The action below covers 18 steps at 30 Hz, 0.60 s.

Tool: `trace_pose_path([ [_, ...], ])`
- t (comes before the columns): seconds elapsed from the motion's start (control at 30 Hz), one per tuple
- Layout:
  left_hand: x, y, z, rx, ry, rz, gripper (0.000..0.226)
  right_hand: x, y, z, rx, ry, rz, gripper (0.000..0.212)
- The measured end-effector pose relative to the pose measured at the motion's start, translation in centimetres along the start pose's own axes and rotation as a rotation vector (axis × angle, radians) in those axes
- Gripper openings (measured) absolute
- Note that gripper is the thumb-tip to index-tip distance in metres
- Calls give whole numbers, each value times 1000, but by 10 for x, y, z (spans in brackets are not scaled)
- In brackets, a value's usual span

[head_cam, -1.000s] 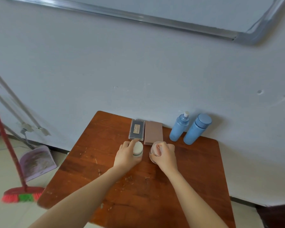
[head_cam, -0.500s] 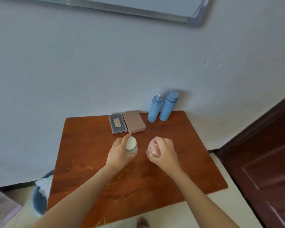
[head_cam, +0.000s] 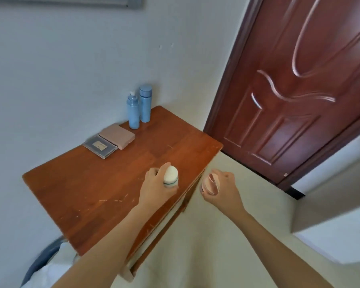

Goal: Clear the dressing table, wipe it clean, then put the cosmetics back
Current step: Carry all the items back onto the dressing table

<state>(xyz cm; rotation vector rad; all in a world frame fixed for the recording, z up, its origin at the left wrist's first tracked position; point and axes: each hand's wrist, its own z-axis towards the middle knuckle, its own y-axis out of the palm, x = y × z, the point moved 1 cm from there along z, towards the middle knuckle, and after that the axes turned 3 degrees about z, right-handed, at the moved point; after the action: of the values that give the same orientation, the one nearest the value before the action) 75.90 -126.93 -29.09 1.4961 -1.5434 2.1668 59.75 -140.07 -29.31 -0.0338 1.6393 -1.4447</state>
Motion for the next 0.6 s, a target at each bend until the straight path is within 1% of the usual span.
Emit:
trace_pose_path([
  [0.07, 18, 15, -11, -54, 53, -1, 65, 11, -23, -21, 56, 80, 16, 63],
  [0.2, 56, 47, -35, -119, 177, 67, 65, 38, -66, -69, 148, 179, 12, 59],
  [0.33, 101, 90, -70, -208, 256, 83, 63, 75, -108, -137, 243, 276, 21, 56],
  [0.43, 142, 130, -109, -277, 309, 47, 64, 108, -143, -196, 283, 356, 43, 58],
  [0.5, 169, 158, -141, -318, 332, 30, 66, 130, -168, -237, 301, 406, 15, 61],
  [0.6, 204, 199, -192, -390, 380, 10, 69, 158, -203, -298, 346, 461, -20, 57],
])
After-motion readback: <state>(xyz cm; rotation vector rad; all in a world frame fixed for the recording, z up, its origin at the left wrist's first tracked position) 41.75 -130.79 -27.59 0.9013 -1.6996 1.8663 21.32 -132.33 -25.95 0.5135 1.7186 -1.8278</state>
